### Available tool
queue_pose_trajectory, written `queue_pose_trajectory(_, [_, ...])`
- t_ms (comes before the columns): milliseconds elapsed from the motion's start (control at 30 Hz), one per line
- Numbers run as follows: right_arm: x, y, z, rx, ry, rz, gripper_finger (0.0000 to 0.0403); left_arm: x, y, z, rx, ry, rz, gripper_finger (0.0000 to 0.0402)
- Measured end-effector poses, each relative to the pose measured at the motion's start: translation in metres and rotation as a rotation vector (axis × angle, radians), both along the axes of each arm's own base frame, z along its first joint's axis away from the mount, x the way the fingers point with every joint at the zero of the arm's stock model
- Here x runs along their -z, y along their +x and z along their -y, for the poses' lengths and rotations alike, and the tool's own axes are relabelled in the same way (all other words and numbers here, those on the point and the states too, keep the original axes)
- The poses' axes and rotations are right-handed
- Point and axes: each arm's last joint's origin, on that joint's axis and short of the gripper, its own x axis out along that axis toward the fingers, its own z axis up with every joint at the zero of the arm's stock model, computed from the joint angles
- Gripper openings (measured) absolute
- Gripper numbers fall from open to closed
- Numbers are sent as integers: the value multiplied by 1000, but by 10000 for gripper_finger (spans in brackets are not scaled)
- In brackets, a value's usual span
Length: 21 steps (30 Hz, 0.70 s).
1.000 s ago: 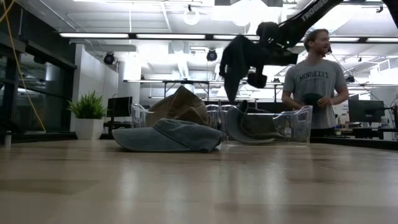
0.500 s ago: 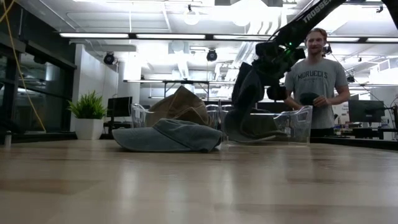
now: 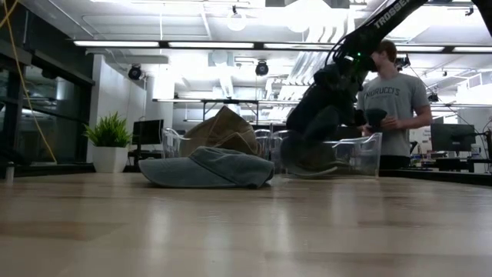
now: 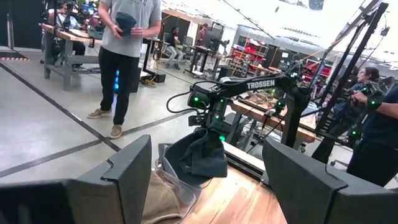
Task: Pick & Place hat
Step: Put the black cap into the right transparent bin
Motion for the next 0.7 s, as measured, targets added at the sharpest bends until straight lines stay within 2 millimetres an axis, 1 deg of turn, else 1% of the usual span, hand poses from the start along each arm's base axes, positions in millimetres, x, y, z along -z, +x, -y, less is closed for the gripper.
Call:
queue_pose_trajectory(400, [3, -1, 1, 36, -135, -220, 22, 1, 0, 0, 3, -19, 4, 266])
queue_pose_trajectory(700, [5, 3, 0, 52, -303, -441, 31, 1, 0, 0, 3, -20, 4, 266])
